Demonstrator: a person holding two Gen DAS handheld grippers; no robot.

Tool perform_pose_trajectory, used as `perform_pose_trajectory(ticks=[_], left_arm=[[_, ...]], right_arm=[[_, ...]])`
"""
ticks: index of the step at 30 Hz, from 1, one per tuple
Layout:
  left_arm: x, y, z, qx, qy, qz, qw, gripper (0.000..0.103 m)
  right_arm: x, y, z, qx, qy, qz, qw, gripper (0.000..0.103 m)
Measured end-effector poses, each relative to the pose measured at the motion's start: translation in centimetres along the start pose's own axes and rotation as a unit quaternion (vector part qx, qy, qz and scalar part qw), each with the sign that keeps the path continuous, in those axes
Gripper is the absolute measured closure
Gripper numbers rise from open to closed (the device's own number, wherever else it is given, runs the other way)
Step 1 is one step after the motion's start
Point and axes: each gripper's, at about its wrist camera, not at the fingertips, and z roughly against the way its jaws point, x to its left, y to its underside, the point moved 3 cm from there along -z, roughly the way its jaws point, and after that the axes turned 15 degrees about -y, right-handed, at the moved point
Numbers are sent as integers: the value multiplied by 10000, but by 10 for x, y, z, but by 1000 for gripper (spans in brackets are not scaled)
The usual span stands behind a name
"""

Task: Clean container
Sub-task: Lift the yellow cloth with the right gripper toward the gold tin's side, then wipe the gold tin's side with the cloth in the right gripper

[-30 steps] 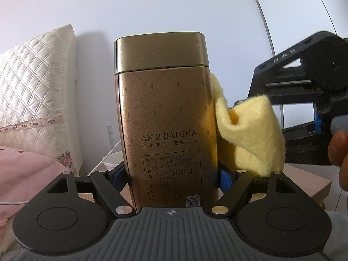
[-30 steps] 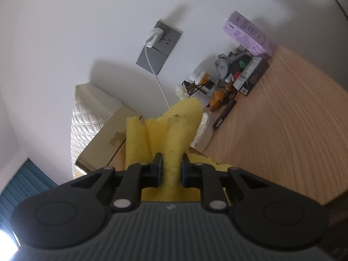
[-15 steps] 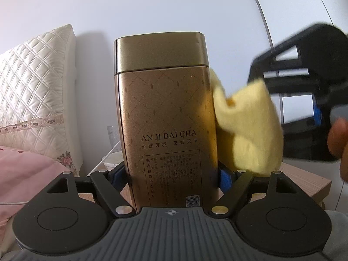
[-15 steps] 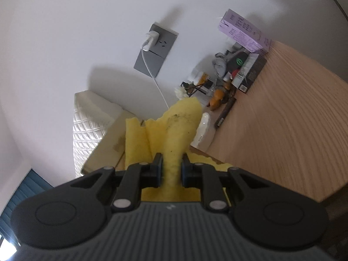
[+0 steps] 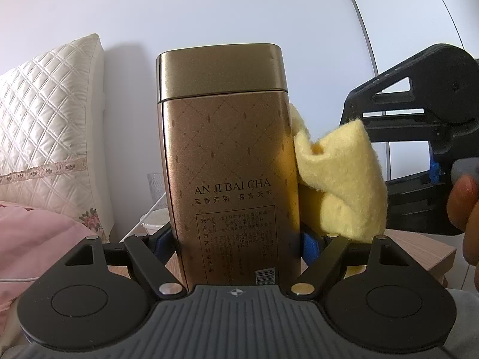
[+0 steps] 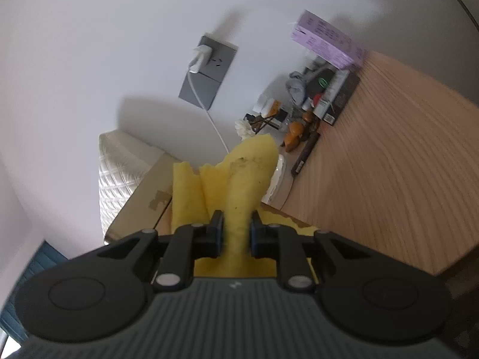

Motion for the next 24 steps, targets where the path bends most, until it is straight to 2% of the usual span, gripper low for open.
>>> perform_pose_trajectory(ticks=[3, 5, 9, 14, 20, 24], left_arm=[[0, 0, 0, 2, -4, 13, 10000, 21], [0, 0, 0, 4, -7, 18, 10000, 21], [-1, 0, 0, -1, -1, -6, 10000, 21], [-1, 1, -1, -1, 9, -20, 10000, 21], [-1, 1, -1, -2, 24, -24, 10000, 21], [-1, 1, 1, -8, 43, -39, 10000, 21]], right_arm=[[7, -5, -3, -138, -293, -229, 9992, 83], [18, -9, -5, -168, -420, -116, 9989, 83], [13, -7, -3, -160, -329, -97, 9993, 83], [-10, 3, 2, -179, 52, -491, 9986, 84], [17, -9, -4, -212, -297, -155, 9992, 83], [17, -8, -3, -202, -277, -66, 9994, 83]])
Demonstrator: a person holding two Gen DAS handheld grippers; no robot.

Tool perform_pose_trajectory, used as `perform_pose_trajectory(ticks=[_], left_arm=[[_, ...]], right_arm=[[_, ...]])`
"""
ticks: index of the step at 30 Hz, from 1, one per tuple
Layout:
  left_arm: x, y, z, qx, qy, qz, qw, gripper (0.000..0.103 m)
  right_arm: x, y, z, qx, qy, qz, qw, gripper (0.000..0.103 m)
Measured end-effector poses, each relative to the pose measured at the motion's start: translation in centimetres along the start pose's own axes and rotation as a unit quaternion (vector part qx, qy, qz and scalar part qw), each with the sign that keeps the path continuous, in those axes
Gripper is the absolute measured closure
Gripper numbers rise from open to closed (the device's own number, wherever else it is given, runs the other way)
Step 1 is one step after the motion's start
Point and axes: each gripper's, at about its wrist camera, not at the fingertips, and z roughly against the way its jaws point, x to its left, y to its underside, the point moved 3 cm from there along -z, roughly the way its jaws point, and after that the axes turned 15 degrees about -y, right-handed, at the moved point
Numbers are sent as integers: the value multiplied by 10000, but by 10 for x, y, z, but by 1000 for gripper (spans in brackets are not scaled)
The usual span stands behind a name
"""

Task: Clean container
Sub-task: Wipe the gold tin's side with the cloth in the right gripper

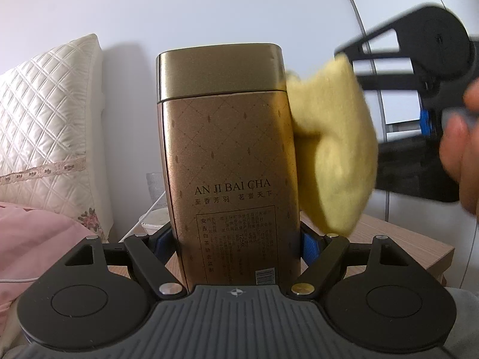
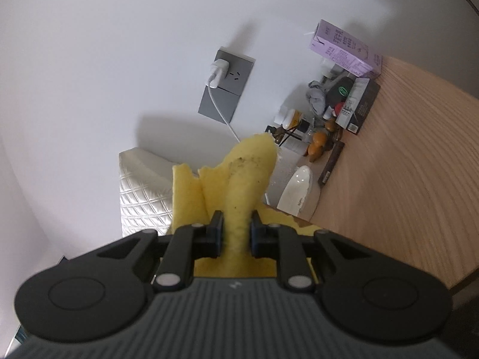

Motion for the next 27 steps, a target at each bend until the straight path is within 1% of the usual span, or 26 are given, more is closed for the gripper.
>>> perform_pose_trajectory(ticks=[2, 5, 7, 12, 15, 18, 21, 25, 27], left_arm=[[0, 0, 0, 2, 5, 3, 10000, 21], [1, 0, 0, 1, 7, 4, 10000, 21], [1, 0, 0, 0, 11, 4, 10000, 21], [0, 0, 1, -6, 21, 2, 10000, 21], [0, 0, 1, -7, 29, -4, 10000, 21], [0, -1, 1, -2, 34, 1, 10000, 21], [0, 0, 1, -9, 33, -6, 10000, 21], [1, 0, 1, -11, 41, 4, 10000, 21], [1, 0, 1, -14, 41, -4, 10000, 21]], right_arm=[[-11, 5, 3, 34, 206, -117, 9997, 83], [-22, 9, 5, 49, 395, -193, 9990, 84], [-19, 7, 2, 24, 361, -218, 9991, 83], [1, -2, -7, -14, 51, 96, 9999, 83], [-5, 0, -4, -16, 101, 30, 9999, 83], [-18, 7, 0, 10, 306, -103, 9995, 83], [-20, 6, -1, 8, 323, -181, 9993, 83], [-1, 0, -6, -13, 39, 69, 10000, 83], [3, -2, -7, -15, -14, 166, 9999, 83]])
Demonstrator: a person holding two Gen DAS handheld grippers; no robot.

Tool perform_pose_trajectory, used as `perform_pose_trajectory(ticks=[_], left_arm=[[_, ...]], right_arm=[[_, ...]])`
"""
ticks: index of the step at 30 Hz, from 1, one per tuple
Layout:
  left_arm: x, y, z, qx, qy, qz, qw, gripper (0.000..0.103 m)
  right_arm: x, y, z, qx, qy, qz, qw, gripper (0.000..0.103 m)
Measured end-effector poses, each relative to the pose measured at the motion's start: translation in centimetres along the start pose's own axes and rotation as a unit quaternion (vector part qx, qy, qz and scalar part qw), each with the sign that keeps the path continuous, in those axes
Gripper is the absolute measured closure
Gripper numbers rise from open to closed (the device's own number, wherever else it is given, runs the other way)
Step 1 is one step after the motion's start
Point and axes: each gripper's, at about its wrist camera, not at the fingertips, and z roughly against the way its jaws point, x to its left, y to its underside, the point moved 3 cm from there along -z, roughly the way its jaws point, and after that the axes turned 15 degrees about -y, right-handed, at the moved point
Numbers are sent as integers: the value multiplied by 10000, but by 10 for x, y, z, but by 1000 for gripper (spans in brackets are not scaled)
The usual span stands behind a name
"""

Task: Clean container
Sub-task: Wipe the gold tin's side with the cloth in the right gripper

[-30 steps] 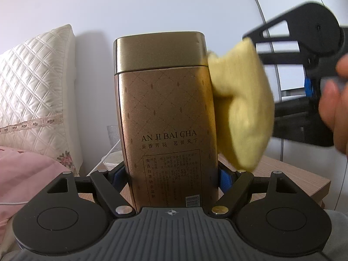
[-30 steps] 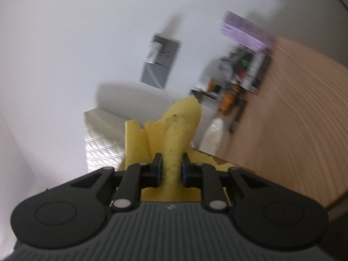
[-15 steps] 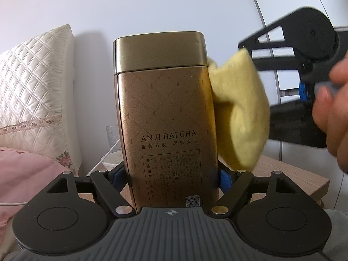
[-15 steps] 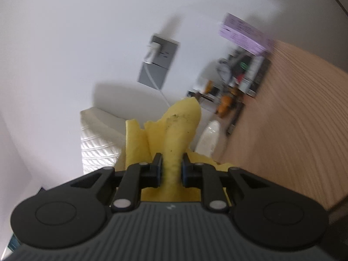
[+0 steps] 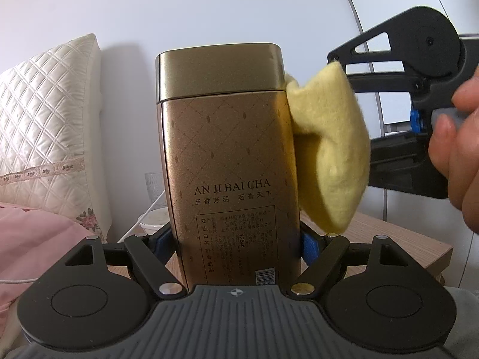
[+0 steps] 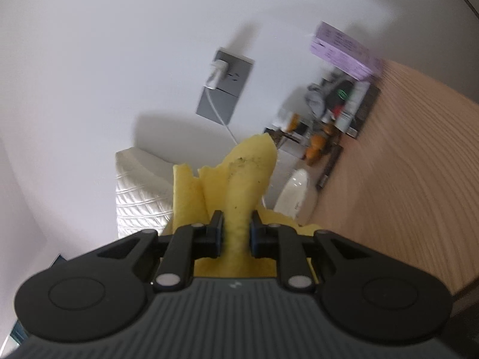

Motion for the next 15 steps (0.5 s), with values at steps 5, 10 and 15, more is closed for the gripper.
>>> perform_pose_trajectory(ticks=[5, 10, 15], left_arm=[[0, 0, 0, 2, -1, 2, 10000, 21], [-2, -2, -5, 10, -49, 11, 10000, 21], [-5, -3, -6, 19, -95, -5, 10000, 21]], right_arm=[[-17, 8, 4, 28, 252, -161, 9995, 83], [-11, 4, 1, 17, 183, -128, 9997, 83], [-4, 2, -1, -7, 40, -7, 10000, 83]])
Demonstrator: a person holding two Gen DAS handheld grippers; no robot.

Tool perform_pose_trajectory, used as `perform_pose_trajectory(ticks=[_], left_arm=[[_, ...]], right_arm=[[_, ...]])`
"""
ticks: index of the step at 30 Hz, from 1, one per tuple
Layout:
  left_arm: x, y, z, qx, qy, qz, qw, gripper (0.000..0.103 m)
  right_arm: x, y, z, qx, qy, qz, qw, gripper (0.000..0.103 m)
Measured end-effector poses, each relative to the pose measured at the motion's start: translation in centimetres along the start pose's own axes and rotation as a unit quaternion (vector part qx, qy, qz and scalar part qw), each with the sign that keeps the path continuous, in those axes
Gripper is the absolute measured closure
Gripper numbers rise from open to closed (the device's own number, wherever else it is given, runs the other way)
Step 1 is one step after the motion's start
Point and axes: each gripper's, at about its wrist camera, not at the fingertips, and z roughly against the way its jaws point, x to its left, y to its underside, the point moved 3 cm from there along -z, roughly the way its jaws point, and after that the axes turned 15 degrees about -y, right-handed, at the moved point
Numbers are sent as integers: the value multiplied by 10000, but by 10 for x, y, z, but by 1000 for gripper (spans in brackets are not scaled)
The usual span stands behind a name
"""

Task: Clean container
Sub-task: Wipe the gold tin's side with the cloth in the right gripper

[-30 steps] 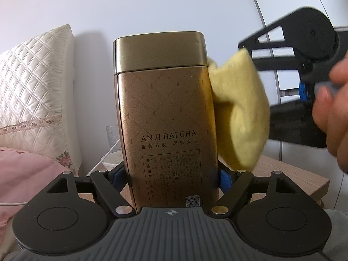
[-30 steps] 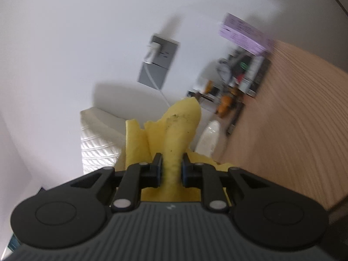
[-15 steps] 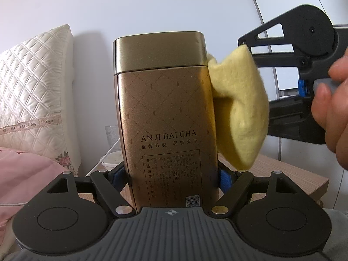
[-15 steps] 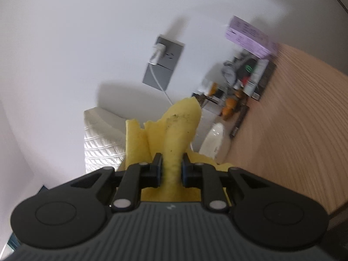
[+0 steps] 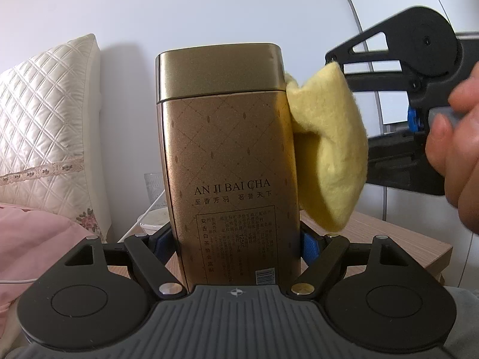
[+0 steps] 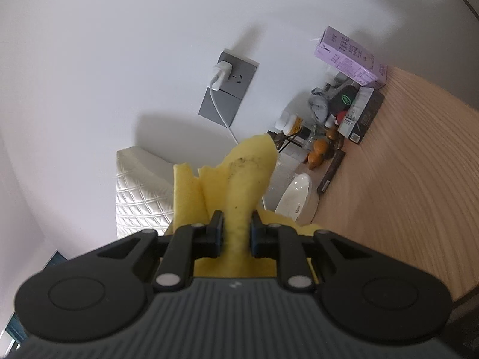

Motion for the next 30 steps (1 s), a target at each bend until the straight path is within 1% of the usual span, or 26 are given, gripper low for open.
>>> perform_pose_trajectory(ticks=[6, 8, 12, 14, 21, 24, 27, 30], left_arm=[[-4, 5, 5, -5, 15, -18, 10000, 21], [-4, 5, 5, -3, 16, -11, 10000, 21], [-5, 5, 6, -9, 19, -2, 10000, 21], [-5, 5, 6, -14, 31, -6, 10000, 21], [-6, 5, 9, -20, 73, 6, 10000, 21], [-5, 6, 10, -24, 85, 12, 10000, 21], [-6, 6, 10, -31, 102, 7, 9999, 21], [-5, 6, 11, -34, 127, 6, 9999, 21]], right_arm=[[-19, 7, 7, 39, 274, -300, 9992, 83], [-13, 4, 5, 45, 224, -240, 9995, 83], [6, -3, 1, 18, -54, 17, 10000, 83], [7, -4, 1, 19, -63, 48, 10000, 83], [-26, 6, 5, 20, 413, -278, 9988, 83], [-23, 5, 4, 23, 373, -258, 9990, 83], [-7, -2, 3, -14, 55, -136, 9999, 83], [4, -5, 2, 12, -61, 86, 9999, 83]])
